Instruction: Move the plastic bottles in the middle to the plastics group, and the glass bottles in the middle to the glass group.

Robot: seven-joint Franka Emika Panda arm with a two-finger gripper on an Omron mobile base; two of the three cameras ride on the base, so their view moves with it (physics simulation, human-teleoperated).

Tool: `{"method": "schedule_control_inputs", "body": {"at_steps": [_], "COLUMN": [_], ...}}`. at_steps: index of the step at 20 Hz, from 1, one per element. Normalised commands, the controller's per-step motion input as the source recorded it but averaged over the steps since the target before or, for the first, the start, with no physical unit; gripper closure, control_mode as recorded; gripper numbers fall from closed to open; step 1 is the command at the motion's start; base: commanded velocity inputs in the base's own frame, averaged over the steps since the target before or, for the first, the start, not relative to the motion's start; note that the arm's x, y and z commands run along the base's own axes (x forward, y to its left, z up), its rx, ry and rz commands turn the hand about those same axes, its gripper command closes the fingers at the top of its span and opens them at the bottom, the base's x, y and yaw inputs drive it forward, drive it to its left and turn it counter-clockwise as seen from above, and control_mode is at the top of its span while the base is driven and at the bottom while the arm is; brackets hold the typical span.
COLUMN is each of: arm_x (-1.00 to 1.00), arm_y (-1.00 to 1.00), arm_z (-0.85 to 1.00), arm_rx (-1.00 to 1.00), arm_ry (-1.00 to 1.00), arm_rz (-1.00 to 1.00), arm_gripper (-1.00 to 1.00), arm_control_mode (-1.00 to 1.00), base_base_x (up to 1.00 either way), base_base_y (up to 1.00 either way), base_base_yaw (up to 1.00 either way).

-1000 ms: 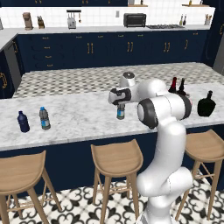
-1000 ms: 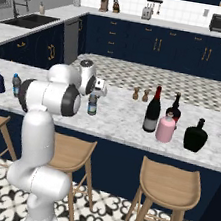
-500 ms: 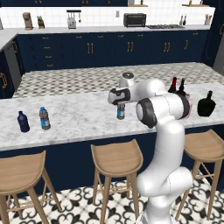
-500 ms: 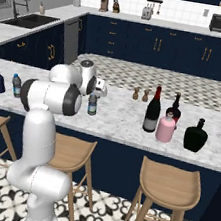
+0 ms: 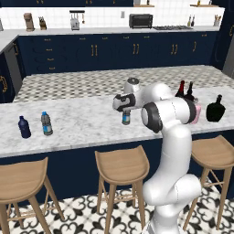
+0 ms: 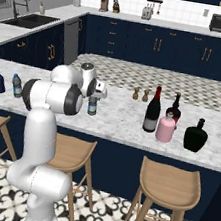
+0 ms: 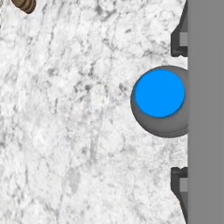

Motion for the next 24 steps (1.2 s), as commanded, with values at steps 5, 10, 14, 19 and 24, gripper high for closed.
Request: {"method": "schedule_control_inputs", "body": {"at_steps": [5, 10, 14, 19, 24], "arm_x": [0.06, 0.01, 0.00, 0.00, 0.00], "arm_y": [0.00, 0.00, 0.00, 0.00, 0.00], "arm_z": [-0.09, -0.02, 0.00, 0.00, 0.00], "arm_rx": [0.00, 0.00, 0.00, 0.00, 0.00], "arm_ry": [0.00, 0.00, 0.00, 0.00, 0.00], "arm_rz": [0.00, 0.00, 0.00, 0.00, 0.00], "arm_gripper": [-1.00, -1.00, -1.00, 1.00, 1.00], "arm_control_mode": [-1.00, -1.00, -1.00, -1.00, -1.00], "base_base_x": [0.00, 0.00, 0.00, 0.00, 0.00], "base_base_y": [0.00, 0.00, 0.00, 0.00, 0.00], "base_base_yaw": [0.00, 0.00, 0.00, 0.00, 0.00]}}
